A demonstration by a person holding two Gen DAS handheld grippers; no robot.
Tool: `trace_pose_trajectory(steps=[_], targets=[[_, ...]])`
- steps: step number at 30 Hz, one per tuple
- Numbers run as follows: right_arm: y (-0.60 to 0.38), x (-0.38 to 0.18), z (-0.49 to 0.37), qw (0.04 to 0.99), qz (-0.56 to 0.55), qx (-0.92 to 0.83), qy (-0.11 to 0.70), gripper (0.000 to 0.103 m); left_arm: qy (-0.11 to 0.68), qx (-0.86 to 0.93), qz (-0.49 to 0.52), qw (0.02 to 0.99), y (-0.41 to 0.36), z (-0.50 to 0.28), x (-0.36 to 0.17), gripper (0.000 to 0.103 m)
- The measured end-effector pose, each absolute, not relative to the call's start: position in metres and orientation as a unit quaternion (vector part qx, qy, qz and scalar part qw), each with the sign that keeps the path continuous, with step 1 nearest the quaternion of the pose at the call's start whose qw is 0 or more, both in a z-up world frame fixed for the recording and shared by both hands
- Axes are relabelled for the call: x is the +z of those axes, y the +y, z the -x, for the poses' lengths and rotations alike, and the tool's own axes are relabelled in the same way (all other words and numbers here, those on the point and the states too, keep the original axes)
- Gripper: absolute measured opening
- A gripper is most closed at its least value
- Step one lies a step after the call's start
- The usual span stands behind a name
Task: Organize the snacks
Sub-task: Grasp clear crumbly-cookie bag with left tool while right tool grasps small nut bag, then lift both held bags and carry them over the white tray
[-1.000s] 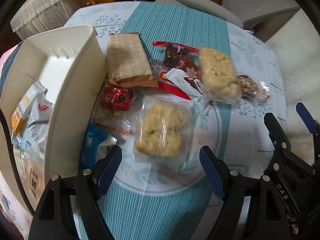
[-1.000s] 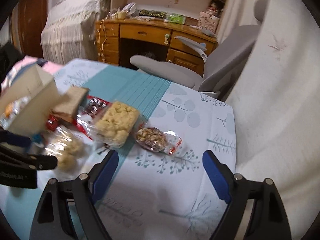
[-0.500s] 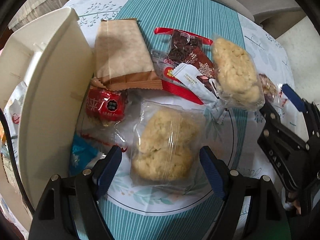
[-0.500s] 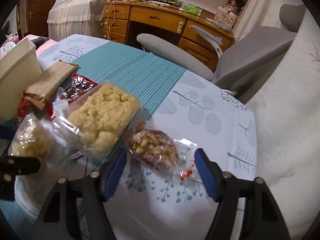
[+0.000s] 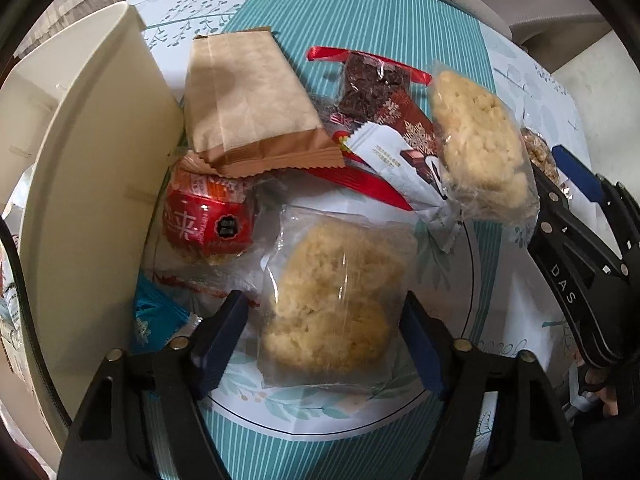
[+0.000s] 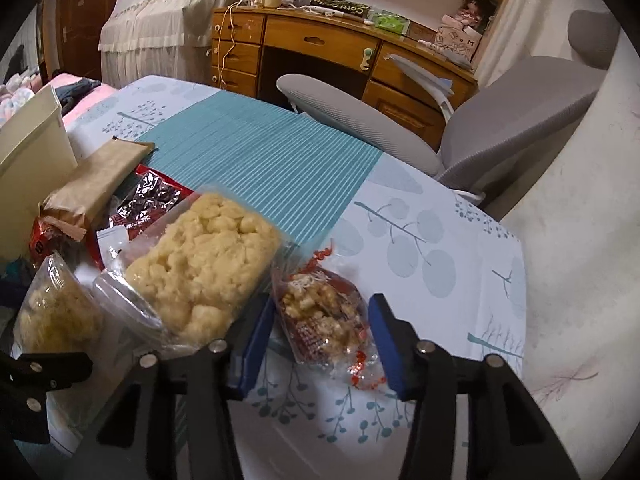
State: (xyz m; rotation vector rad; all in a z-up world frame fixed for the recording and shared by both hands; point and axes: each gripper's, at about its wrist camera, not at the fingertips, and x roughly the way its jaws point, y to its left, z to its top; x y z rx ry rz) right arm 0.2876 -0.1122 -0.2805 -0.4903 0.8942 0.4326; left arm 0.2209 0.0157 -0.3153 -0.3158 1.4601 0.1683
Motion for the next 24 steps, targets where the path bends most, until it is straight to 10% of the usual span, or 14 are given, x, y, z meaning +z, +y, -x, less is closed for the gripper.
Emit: trace_pose_trajectory(steps=[5,24], targets=[[-0.115,-0.278,-0.294,0.846,0.204,0.198,0.452,0.047,0.655,0.07,0.151,0.737,0.028,-0.219,-0.311,0.05],[-0.174,-0.281,-0.262,0.756,-0.075,0.177,0.626,0.046,0.66,0.06,0.164,0.731,0.025,-0.168,-0.271,0.048]])
